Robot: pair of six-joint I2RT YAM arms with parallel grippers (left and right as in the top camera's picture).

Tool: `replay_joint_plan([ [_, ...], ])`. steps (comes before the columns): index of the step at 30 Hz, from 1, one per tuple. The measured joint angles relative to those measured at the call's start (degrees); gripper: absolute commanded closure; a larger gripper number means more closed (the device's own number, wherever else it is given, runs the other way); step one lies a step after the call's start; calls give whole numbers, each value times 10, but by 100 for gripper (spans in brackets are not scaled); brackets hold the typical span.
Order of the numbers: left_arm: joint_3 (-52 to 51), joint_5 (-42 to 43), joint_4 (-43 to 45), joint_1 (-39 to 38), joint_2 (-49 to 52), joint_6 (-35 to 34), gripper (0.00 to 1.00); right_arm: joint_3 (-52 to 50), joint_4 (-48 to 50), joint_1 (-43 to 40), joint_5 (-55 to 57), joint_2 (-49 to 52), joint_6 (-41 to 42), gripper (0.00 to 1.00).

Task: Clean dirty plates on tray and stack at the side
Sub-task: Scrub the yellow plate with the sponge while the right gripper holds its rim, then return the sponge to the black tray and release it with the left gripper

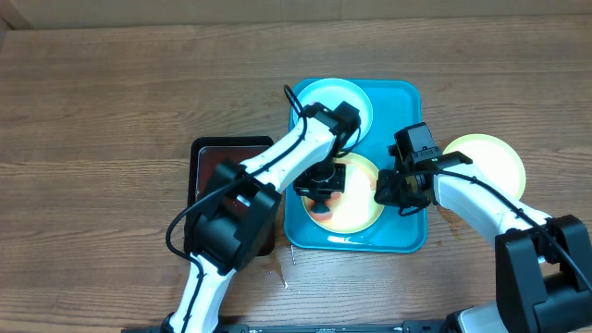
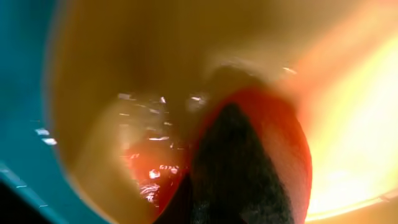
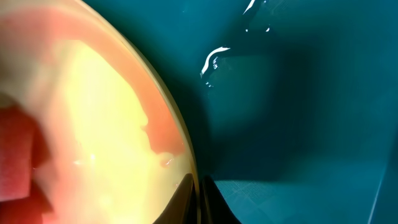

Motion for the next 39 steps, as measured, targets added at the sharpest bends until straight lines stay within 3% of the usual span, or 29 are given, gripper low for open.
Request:
replay_joint_plan([
  [7, 0, -14, 1, 44, -72, 2, 96, 0, 0, 0, 0, 0, 0, 96],
  [16, 3, -47, -63, 155, -326, 32, 96, 0, 0, 0, 1, 0, 0, 96],
  [21, -8, -93, -95, 225, -347, 46, 96, 0, 1, 0, 1, 0, 0, 96],
  [33, -317, -103, 160, 267, -308, 64, 96, 0, -4, 0, 1, 0, 11, 96],
  [34, -333, -103, 174, 267, -307, 64, 93, 0, -6, 0, 1, 0, 11, 96],
  [39, -359, -92, 192, 268, -307, 68, 56, 6, -50, 0, 1, 0, 14, 96],
])
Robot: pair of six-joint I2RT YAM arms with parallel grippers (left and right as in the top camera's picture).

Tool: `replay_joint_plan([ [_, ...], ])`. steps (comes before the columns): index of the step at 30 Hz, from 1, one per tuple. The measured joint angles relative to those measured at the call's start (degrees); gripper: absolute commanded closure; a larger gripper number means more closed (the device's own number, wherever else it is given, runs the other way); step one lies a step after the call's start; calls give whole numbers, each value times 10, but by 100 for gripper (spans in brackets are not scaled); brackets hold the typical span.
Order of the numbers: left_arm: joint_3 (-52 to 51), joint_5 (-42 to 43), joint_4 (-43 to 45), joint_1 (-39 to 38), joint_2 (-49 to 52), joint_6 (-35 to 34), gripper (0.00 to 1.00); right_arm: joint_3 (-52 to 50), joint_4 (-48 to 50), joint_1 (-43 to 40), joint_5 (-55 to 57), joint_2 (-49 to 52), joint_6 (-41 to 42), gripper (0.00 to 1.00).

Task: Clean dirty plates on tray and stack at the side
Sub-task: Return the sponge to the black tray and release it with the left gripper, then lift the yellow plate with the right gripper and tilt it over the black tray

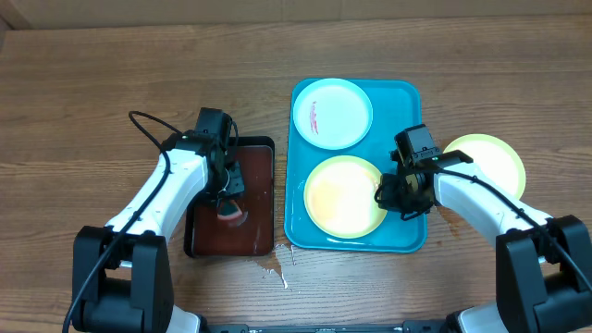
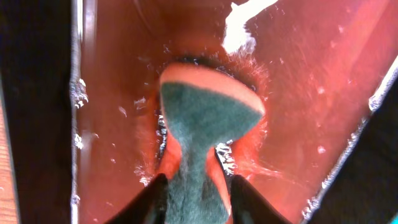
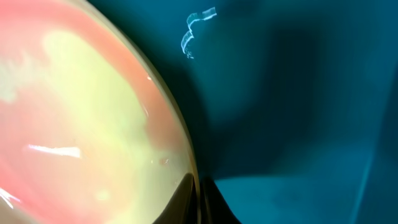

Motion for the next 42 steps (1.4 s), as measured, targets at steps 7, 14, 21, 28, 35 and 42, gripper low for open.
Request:
replay_joint_plan([
  [7, 94, 54, -113, 42, 0, 10, 42, 101, -142, 3, 38, -6, -8, 96],
  [14, 310, 85, -228, 143, -2, 25, 0, 292, -231, 94, 136, -20, -34, 96],
  [21, 393, 88, -280, 193, -10, 26, 0, 354, -151, 269, 253, -26, -45, 96],
  [28, 393, 59, -313, 195, -10, 27, 0, 355, -93, 362, 320, 12, -46, 96],
  [35, 393, 31, -315, 195, -10, 27, 0, 355, -87, 388, 397, 86, -46, 96],
  [42, 393, 23, -315, 195, -10, 27, 0, 355, -83, 449, 517, 77, -46, 96],
])
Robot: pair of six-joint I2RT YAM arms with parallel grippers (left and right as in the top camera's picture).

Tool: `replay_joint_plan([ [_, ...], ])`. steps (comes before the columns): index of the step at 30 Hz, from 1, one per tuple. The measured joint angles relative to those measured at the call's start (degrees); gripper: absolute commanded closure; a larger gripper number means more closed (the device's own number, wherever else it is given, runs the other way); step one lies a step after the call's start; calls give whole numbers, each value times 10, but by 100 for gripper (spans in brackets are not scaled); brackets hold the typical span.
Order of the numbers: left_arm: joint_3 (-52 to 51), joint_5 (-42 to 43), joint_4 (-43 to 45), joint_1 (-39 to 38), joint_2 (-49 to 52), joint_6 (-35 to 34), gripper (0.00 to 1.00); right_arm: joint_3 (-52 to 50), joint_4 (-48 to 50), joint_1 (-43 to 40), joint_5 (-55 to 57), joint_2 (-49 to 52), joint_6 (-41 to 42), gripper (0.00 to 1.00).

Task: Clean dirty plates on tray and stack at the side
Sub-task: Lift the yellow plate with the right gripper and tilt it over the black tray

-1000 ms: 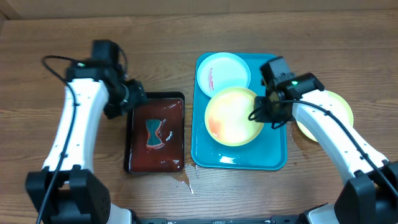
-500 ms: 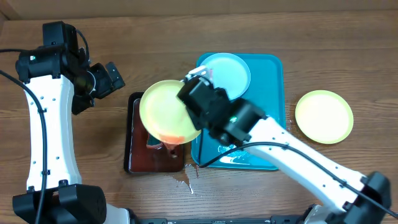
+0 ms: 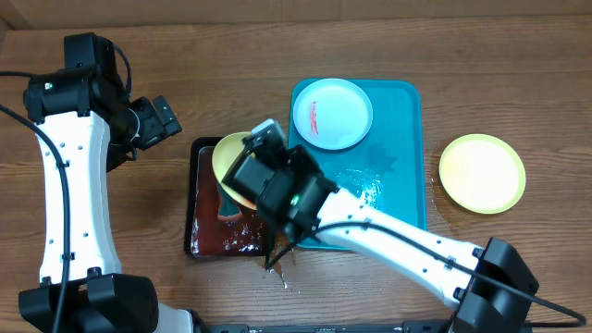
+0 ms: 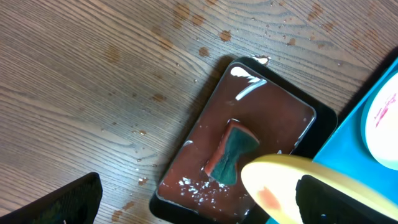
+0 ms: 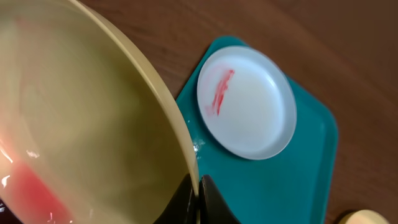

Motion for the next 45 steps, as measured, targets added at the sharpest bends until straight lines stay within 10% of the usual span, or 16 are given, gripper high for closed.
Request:
replay_joint_plan([
  [17, 0, 0, 0, 0, 0, 0, 0, 0, 4, 119, 285, -19, 0, 96],
  [45, 0, 0, 0, 0, 0, 0, 0, 0, 4, 139, 314, -19, -2, 96],
])
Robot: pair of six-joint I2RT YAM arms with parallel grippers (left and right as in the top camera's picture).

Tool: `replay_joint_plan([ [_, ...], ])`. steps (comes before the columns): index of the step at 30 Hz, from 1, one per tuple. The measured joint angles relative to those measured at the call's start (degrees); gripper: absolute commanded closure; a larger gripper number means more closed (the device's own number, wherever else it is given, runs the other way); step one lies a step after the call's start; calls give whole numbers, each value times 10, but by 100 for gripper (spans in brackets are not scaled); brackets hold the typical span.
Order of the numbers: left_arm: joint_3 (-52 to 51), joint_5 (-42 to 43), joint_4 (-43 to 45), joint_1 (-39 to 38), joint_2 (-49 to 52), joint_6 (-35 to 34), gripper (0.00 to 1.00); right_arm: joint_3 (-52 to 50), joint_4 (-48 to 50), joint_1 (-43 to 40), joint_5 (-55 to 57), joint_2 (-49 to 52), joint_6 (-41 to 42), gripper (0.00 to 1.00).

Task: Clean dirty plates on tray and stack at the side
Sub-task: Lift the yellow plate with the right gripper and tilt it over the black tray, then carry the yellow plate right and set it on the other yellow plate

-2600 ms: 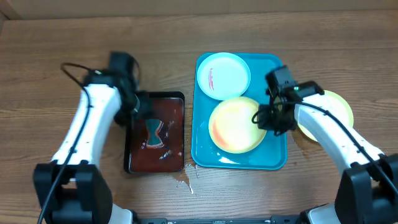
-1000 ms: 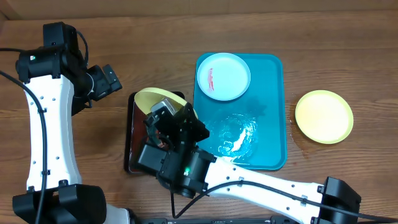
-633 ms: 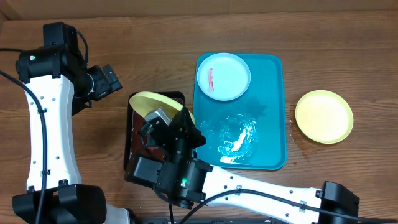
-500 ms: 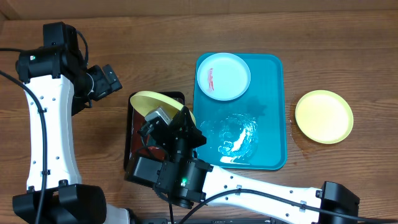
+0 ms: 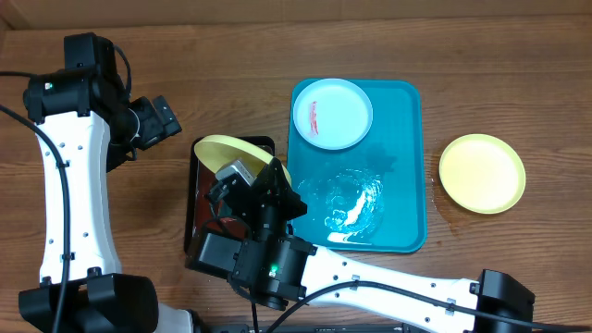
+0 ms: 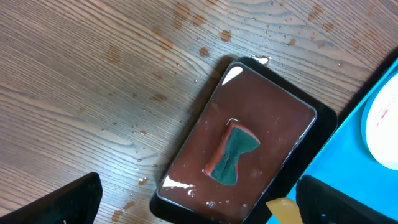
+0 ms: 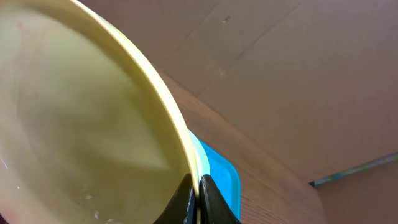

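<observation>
My right gripper (image 7: 196,186) is shut on the rim of a yellow plate (image 7: 81,124), which it holds steeply tilted over the black wash tray (image 5: 199,153). The plate (image 5: 233,153) looks wet, with no red on the face that shows. An orange and green sponge (image 6: 232,154) lies in the tray's brown water (image 6: 261,124). My left gripper (image 6: 199,208) hangs open high above the tray's left side, holding nothing. A white plate (image 5: 331,113) with a red smear sits at the back of the blue tray (image 5: 407,203). A second yellow plate (image 5: 481,173) lies on the table to the right.
Water pools on the blue tray's front half (image 5: 356,199). Drops and small spills mark the wooden table (image 6: 93,93) around the black tray. My right arm (image 5: 370,273) stretches along the front edge of the table.
The right gripper has tipped the yellow plate more upright over the black tray, and its arm now lies lower along the front. The red patch seen on the plate no longer shows. The left arm is unchanged.
First the left gripper pressed the sponge on the yellow plate in the blue tray while the right held its rim. Then the left held the sponge in the black tray's water. Later the sponge lay free, the left was raised open, and the right held the plate over the black tray.
</observation>
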Motion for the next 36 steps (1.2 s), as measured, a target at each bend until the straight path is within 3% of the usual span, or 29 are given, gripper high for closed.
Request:
replay_joint_plan([
  [28, 0, 0, 0, 0, 0, 0, 0, 0, 3, -4, -7, 0, 2, 96],
  [31, 0, 0, 0, 0, 0, 0, 0, 0, 5, -29, -62, 0, 23, 96],
  [36, 0, 0, 0, 0, 0, 0, 0, 0, 11, -172, -307, 0, 49, 96],
])
